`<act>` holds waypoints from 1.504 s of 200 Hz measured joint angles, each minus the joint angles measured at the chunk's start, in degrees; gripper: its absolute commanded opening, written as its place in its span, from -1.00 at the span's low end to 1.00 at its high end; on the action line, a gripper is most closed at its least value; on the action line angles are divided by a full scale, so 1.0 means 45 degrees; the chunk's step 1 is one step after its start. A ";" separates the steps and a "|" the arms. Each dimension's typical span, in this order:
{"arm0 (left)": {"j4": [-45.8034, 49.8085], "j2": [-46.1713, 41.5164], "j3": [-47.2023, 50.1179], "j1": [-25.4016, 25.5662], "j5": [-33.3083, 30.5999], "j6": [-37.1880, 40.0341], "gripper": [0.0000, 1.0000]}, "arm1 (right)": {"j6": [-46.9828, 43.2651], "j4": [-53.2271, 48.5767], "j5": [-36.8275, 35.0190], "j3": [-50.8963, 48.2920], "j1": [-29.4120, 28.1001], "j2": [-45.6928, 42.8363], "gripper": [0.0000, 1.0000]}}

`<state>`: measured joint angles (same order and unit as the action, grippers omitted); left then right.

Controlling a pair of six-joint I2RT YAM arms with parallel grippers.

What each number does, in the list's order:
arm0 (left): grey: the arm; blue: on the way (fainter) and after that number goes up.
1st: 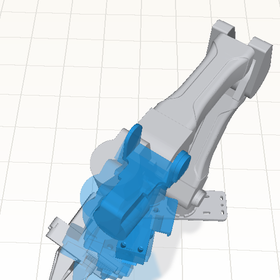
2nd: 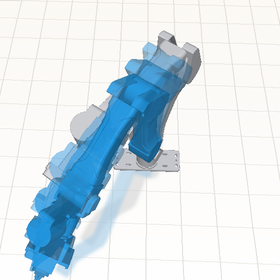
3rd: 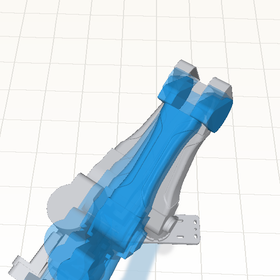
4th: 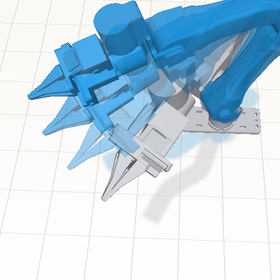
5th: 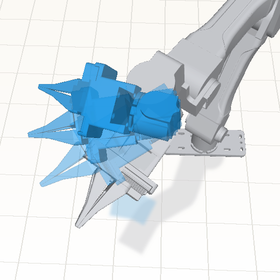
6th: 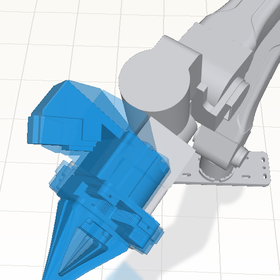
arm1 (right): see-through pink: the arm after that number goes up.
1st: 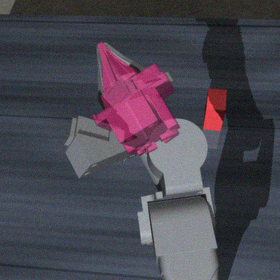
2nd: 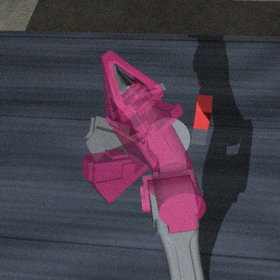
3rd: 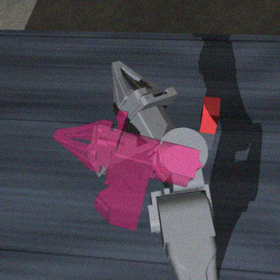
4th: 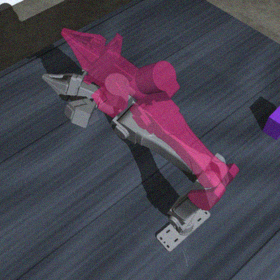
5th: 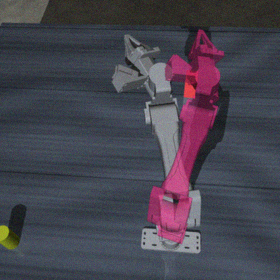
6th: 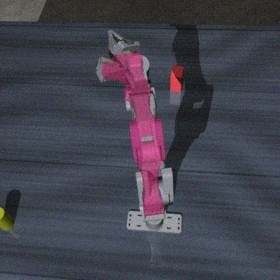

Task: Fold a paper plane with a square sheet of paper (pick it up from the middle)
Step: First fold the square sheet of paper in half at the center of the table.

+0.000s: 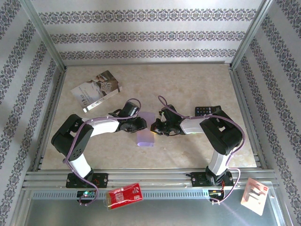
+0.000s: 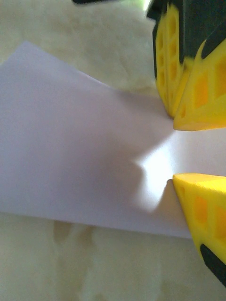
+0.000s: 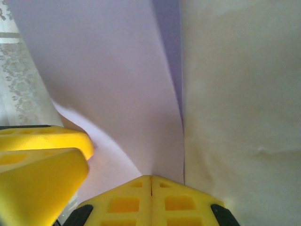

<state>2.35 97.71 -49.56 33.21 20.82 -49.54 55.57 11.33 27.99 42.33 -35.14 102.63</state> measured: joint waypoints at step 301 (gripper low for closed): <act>-0.0044 0.2288 -0.2404 -0.2341 0.1666 0.1389 -0.28 | -0.0053 -0.0024 -0.0199 -0.0019 0.0000 -0.0073 -1.00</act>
<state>2.15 108.01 -60.38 22.68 28.32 -43.29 55.33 11.22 27.09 42.24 -35.14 102.30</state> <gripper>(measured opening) 0.350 0.050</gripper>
